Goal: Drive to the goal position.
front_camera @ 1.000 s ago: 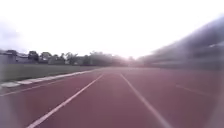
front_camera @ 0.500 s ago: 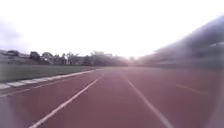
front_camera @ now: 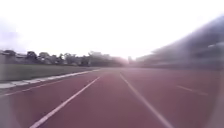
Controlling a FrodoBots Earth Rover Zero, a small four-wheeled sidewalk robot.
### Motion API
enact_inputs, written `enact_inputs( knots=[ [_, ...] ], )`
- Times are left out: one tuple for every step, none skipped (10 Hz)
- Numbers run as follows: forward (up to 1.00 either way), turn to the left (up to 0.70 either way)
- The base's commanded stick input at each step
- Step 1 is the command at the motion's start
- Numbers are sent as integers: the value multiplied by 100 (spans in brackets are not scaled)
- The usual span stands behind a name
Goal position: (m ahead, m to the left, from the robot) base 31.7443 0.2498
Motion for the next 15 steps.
enact_inputs(
  knots=[
    [70, 0],
    [70, 0],
    [70, 0],
    [70, 0],
    [70, 0],
    [70, 0],
    [70, 0],
    [70, 0],
    [70, 0],
    [70, 0],
    [70, 0],
    [70, 0],
    [70, 0],
    [70, 0],
    [70, 0]
  ],
)
